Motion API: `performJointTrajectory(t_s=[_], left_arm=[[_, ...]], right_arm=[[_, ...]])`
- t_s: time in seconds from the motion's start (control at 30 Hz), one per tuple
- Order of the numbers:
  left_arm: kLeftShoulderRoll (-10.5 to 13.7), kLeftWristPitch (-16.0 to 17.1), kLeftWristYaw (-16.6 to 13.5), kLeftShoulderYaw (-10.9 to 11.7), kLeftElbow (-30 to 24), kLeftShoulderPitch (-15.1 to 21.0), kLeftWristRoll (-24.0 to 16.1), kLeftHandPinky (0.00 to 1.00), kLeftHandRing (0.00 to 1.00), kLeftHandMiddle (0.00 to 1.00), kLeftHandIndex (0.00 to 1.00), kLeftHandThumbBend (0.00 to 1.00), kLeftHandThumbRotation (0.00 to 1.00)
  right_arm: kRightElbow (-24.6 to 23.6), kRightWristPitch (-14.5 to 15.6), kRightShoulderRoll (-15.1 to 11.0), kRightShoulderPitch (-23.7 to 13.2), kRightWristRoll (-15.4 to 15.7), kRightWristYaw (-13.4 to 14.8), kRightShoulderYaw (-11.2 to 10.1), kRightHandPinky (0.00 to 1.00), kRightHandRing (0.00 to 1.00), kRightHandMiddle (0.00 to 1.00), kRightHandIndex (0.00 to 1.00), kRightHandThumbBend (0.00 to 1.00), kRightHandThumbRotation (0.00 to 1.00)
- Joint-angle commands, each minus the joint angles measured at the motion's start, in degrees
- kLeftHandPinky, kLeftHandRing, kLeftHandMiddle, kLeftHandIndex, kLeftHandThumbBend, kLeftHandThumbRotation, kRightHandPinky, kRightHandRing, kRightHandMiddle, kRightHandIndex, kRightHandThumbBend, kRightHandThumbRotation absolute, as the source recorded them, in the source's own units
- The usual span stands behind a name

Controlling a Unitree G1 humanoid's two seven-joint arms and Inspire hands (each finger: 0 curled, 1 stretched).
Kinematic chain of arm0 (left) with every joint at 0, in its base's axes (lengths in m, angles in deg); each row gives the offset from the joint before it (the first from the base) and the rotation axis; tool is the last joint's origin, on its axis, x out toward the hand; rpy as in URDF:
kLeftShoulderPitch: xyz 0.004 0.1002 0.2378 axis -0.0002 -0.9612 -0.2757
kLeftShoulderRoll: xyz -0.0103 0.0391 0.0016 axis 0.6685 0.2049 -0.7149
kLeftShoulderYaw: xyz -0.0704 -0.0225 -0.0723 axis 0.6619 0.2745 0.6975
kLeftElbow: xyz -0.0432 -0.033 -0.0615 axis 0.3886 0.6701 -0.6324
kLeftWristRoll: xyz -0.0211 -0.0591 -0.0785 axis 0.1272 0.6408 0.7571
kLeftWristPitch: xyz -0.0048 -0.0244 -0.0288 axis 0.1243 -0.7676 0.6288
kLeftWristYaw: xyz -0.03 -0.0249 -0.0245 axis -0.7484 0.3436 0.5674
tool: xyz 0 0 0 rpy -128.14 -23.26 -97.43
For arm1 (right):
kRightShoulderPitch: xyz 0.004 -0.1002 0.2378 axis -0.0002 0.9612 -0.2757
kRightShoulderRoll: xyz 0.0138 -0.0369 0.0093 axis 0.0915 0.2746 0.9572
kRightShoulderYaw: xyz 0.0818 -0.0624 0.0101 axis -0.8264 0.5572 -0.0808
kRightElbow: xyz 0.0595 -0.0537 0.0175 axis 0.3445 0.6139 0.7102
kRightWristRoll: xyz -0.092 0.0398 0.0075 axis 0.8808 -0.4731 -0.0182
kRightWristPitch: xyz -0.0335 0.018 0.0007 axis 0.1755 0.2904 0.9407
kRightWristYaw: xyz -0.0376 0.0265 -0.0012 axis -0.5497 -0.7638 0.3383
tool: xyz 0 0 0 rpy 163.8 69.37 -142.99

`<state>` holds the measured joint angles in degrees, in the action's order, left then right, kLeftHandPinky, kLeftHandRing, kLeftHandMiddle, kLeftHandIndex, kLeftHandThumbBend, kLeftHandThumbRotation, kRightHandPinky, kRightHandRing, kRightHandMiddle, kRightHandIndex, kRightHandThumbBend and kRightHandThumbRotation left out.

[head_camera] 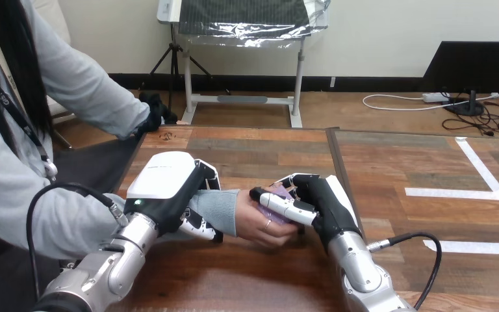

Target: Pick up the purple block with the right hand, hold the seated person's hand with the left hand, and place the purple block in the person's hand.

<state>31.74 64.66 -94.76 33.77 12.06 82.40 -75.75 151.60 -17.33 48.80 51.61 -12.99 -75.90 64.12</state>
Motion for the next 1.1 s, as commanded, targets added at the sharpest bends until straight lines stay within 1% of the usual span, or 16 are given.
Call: performJointTrajectory(t_s=[0.0,0.27,0.57,0.97,1.07], left_arm=[[-2.4,2.1,-4.0,0.5,-1.5,11.5,1.3,0.3,0.31,0.36,0.37,0.87,0.05],[-2.5,2.3,-3.9,0.5,-1.4,11.4,1.3,0.3,0.31,0.36,0.37,0.87,0.05],[-2.5,2.5,-4.2,0.4,-1.1,11.3,1.3,0.3,0.32,0.37,0.38,0.87,0.06],[-2.3,2.7,-5.0,0.2,-1.2,11.0,1.0,0.3,0.32,0.37,0.37,0.87,0.05],[-2.2,2.7,-5.1,0.1,-1.3,11.0,0.9,0.3,0.31,0.36,0.37,0.87,0.05]], right_arm=[[-6.9,-3.8,1.8,-2.6,-0.1,-0.3,1.3,0.07,0.11,0.17,0.2,0.32,0.3],[-8.2,-4.6,2.3,-2.0,-0.4,-1.2,1.5,0.07,0.11,0.17,0.2,0.31,0.3],[-10.1,-3.6,2.6,-1.6,-0.1,-1.3,1.9,0.07,0.11,0.16,0.2,0.31,0.29],[-11.0,-3.5,2.4,-1.6,-0.3,-1.7,2.1,0.06,0.11,0.16,0.2,0.31,0.29],[-11.0,-3.7,2.2,-1.7,-0.1,-1.4,2.3,0.07,0.11,0.17,0.21,0.31,0.29]])
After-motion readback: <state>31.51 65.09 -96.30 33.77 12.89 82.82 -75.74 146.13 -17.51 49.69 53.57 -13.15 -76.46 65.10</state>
